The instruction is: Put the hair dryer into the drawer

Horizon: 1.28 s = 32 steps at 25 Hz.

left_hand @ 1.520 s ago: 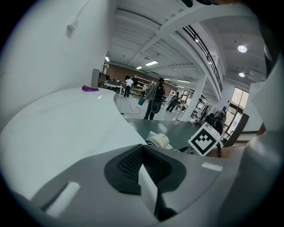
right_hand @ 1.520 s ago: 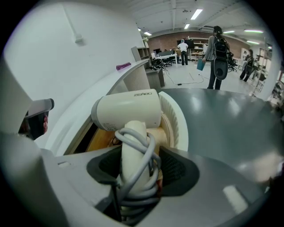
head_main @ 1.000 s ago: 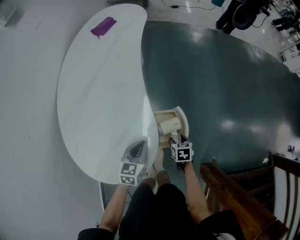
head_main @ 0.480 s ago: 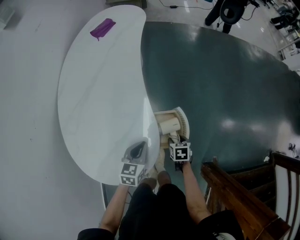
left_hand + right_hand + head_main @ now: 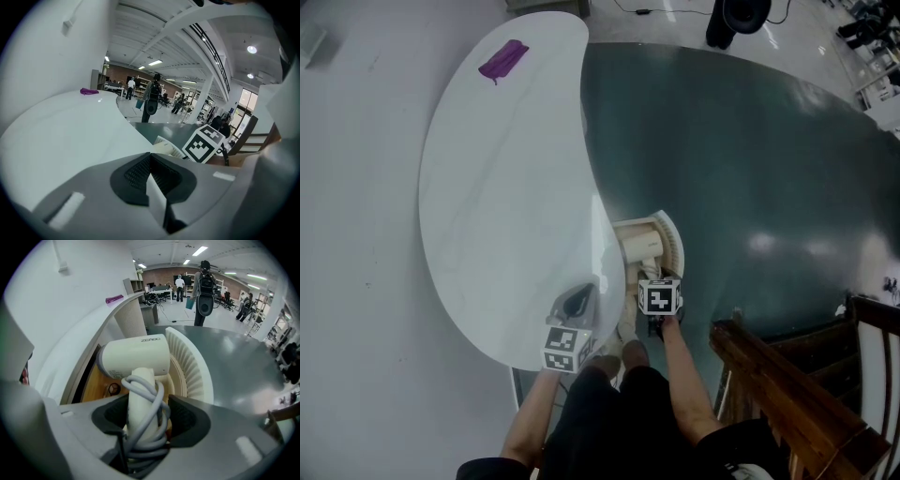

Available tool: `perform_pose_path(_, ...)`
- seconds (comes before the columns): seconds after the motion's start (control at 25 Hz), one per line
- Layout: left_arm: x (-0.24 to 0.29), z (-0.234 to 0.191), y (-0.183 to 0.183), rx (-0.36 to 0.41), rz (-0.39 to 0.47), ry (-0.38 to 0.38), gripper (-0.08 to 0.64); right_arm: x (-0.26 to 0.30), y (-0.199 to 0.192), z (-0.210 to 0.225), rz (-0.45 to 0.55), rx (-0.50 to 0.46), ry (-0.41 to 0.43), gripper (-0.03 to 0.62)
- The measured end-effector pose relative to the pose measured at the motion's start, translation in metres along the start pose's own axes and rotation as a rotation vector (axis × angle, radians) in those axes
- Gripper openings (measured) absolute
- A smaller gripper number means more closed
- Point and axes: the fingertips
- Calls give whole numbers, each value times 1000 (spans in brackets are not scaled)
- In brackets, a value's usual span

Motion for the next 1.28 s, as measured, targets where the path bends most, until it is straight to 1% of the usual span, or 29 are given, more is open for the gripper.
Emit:
perform_pose_path(0.16, 0, -4, -3, 5, -10, 5, 5, 5, 1, -3, -21, 18, -6, 245)
perform_pose_path(0.28, 2, -7, -3, 7, -7, 7, 5, 7, 8, -3, -28, 10, -14, 245)
perform_pose_path(0.4, 4, -8, -2, 5, -5, 10, 5, 13, 5, -4, -48, 38, -14, 245)
perform_pose_path(0.48, 6, -8, -3, -2, -12, 13, 5, 18, 12, -6, -31, 15, 2, 245)
perform_pose_path(0.56, 7, -8, -3, -11, -18, 16, 5, 22, 16, -6, -31, -8, 0, 245)
perform_pose_path(0.68, 10, -11, -3, -19, -24, 25, 5, 22, 17, -9, -48, -7, -3, 245)
perform_pose_path(0.8, 14, -13, -5, -16, -26, 30, 5, 30, 22, -15, -37, 4, 24, 245)
perform_pose_path(0.92, 15, -10, -4, -19, -26, 28, 5, 36, 21, -13, -79, 7, 11, 245)
perform_pose_path(1.16, 19, -17, -8, -29, -40, 44, 5, 42, 7, -2, -158, 37, -20, 245)
perform_pose_path(1.28, 22, -19, -8, -29, -40, 47, 5, 51, 7, -6, -180, 52, 7, 247)
Point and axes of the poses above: the fingertips, and each gripper's own axes: x forward along the fingers, z to its right, y out of its top, and after that the axes turned 12 degrees about y, right-handed
